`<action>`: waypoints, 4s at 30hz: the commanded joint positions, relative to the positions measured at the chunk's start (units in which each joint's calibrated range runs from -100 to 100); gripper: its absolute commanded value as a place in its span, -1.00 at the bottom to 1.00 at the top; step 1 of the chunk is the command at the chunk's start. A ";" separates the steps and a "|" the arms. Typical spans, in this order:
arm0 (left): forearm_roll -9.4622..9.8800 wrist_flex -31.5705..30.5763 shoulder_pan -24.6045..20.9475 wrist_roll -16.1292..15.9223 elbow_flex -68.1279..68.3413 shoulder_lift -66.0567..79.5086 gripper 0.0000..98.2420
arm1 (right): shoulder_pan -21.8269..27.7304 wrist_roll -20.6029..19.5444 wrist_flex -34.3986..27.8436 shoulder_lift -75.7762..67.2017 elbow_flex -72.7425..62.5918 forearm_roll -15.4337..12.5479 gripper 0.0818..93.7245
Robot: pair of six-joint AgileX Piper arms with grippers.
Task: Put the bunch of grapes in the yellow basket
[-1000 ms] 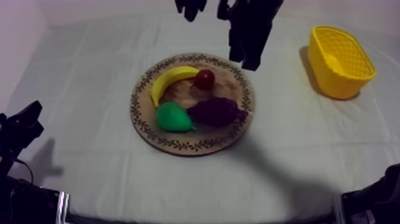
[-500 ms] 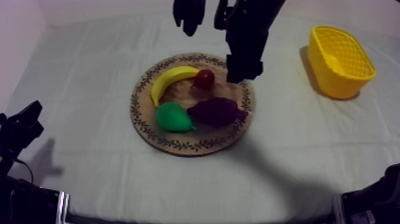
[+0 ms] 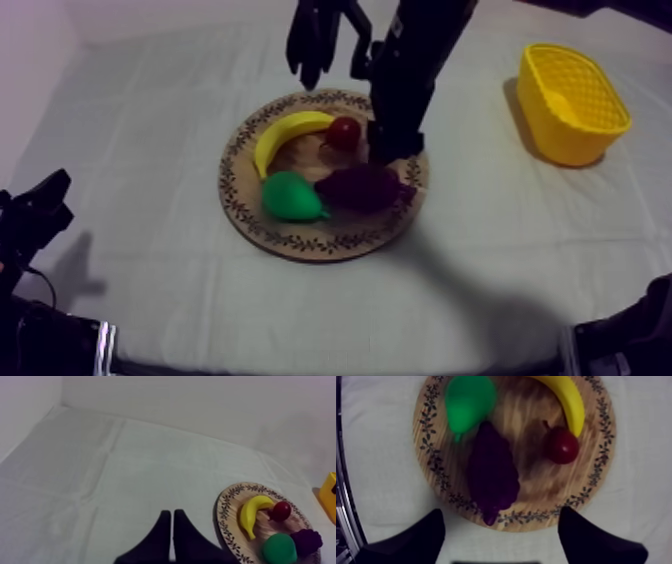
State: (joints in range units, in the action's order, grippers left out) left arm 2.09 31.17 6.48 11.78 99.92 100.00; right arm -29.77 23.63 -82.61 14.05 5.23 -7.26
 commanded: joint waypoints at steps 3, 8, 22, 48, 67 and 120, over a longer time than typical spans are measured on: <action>0.03 -0.05 0.00 0.01 -0.03 0.00 -1.00 | 0.21 0.17 2.22 2.02 2.59 -1.14 0.36; 0.03 -0.05 0.00 0.01 -0.03 0.00 -1.00 | 0.24 0.14 3.64 5.37 4.13 -1.91 0.34; 0.03 -0.05 0.00 0.01 -0.03 0.00 -1.00 | 0.29 0.43 3.69 13.91 2.22 -1.85 0.34; 0.03 -0.05 0.00 0.01 -0.03 0.00 -1.00 | 0.52 0.00 6.77 21.87 -2.96 -0.28 -0.47; 0.03 -0.05 0.00 0.01 -0.03 0.00 -1.00 | 7.97 -0.21 7.29 -3.46 3.13 1.69 -0.46; 0.03 -0.05 0.00 0.01 -0.03 0.00 -1.00 | 40.10 -9.66 1.39 0.10 -1.18 -1.02 -0.33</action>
State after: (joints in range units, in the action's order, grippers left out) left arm 2.09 31.17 6.48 11.78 99.92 100.00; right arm 10.39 14.10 -80.68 12.94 4.45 -8.37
